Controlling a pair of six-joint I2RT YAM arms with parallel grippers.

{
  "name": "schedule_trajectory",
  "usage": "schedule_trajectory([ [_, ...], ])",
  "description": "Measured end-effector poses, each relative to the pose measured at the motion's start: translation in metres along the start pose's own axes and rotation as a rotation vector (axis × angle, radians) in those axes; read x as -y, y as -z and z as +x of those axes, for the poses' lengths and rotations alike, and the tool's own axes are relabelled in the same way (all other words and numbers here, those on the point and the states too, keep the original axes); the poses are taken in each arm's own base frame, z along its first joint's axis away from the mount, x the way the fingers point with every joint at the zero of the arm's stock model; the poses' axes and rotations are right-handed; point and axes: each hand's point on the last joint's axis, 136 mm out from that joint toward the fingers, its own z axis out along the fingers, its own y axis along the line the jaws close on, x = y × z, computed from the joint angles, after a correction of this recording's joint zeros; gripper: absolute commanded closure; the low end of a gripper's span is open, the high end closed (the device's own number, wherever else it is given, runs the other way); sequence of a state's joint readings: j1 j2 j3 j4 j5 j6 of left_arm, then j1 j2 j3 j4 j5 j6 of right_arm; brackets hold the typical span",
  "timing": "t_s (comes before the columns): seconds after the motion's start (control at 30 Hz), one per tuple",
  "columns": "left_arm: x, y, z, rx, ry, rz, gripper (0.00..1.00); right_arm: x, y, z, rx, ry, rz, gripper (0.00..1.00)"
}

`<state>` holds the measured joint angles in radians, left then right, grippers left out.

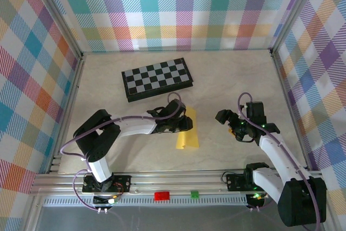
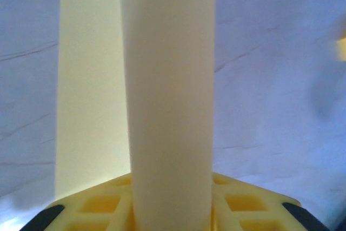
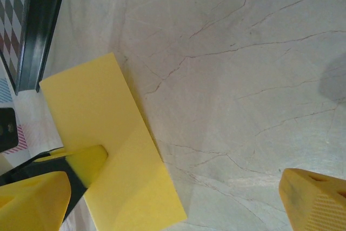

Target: Fold a paper plane with a square sheet of paper (pick it up from the middle)

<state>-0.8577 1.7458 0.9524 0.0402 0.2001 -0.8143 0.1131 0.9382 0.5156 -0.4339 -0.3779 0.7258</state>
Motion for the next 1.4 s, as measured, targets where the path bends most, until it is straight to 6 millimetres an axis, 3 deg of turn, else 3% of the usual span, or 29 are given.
schedule_trajectory([
  [0.2,0.029,0.006,-0.011,-0.008,0.083,0.229,0.69,-0.004,0.005,-0.002,0.023,-0.011,-0.015,0.01],
  [0.3,0.034,0.011,-0.014,-0.003,0.123,0.312,0.69,-0.006,0.008,-0.003,0.037,-0.012,-0.023,0.01],
  [0.5,0.019,0.014,-0.012,-0.012,0.196,0.366,0.69,-0.006,0.010,-0.001,0.046,-0.023,-0.030,0.01],
  [0.97,-0.032,0.004,0.011,-0.065,0.160,0.134,0.62,-0.027,0.011,0.000,0.048,-0.002,-0.168,0.01],
  [1.2,-0.045,0.006,0.012,-0.070,0.100,0.041,0.54,-0.040,0.014,0.001,0.048,0.028,-0.229,0.00],
  [1.4,-0.053,0.012,0.008,-0.072,0.023,-0.046,0.45,-0.038,0.001,0.010,-0.017,0.023,-0.209,0.02],
])
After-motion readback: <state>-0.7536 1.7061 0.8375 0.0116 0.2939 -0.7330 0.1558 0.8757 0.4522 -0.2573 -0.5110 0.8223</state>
